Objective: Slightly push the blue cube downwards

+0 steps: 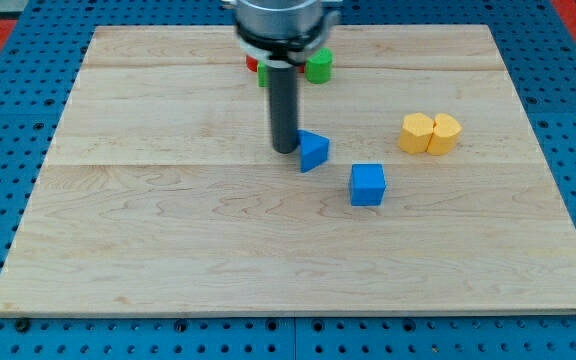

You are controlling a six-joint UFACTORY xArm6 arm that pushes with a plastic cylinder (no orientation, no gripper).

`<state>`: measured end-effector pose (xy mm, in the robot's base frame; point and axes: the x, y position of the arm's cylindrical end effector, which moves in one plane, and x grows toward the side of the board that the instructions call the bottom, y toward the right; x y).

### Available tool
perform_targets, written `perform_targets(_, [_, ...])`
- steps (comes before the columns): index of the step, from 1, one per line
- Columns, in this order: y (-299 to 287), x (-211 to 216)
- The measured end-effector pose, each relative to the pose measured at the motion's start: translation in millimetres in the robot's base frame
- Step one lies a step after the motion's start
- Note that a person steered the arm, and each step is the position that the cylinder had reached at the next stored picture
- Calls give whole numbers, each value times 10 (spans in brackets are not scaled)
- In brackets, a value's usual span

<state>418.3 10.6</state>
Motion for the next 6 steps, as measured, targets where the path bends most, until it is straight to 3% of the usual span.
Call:
perform_targets(1, [49, -371])
perform_targets(2, [586, -240])
perform_targets(3, [742, 406])
perform_targets(6, [243, 26])
